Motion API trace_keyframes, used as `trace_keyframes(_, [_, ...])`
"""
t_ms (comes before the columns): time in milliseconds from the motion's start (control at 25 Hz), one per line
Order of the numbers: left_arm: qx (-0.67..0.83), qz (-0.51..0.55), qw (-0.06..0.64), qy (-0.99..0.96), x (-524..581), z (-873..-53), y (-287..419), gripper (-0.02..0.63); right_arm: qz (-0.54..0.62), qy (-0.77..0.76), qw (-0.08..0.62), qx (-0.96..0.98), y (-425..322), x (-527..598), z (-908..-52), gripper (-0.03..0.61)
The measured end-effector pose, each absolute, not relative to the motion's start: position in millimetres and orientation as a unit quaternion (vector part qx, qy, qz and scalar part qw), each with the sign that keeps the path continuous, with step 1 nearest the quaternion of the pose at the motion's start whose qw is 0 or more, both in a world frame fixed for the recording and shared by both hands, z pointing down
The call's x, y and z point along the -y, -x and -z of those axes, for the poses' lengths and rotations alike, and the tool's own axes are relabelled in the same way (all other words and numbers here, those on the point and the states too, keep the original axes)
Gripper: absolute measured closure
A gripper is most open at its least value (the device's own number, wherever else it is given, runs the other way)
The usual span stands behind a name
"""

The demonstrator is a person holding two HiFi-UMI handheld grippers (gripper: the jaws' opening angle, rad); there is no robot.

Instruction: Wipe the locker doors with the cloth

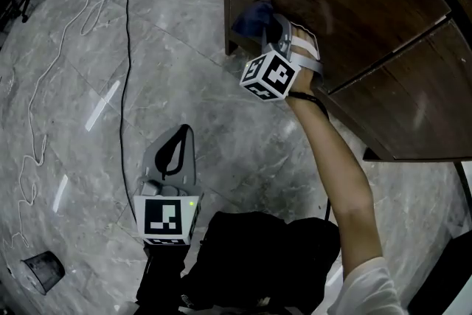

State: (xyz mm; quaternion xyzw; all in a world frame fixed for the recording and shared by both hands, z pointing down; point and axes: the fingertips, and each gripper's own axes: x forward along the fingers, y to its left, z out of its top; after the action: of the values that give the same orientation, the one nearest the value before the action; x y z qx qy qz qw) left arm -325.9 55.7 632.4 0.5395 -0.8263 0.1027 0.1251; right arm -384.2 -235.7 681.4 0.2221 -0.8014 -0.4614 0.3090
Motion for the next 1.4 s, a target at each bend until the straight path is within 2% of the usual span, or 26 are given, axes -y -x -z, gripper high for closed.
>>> trace_keyframes(400, [0.828, -0.104, 0.149, -0.531, -66.8, -644.6, 337.2, 0.611, 0.422, -0.177, 0.401, 0.794, 402.4, 229.6, -793.3, 0.506])
trace_keyframes(600, [0.829, -0.1, 0.148, -0.529, -71.9, -653.1, 344.8, 0.611, 0.421, -0.172, 0.401, 0.795, 409.0, 231.0, -794.3, 0.506])
trace_keyframes(800, [0.828, -0.091, 0.151, -0.532, -65.7, -658.9, 346.3, 0.611, 0.448, -0.19, 0.34, 0.804, 415.2, 230.3, -715.8, 0.506])
trace_keyframes(1120, [0.824, -0.093, 0.144, -0.54, -54.7, -634.9, 333.9, 0.611, 0.473, -0.246, 0.229, 0.814, 418.5, 231.9, -515.9, 0.506])
trace_keyframes(1400, [0.833, -0.096, 0.122, -0.531, -58.5, -614.3, 343.0, 0.611, 0.479, -0.269, 0.201, 0.811, 436.8, 230.0, -423.6, 0.506])
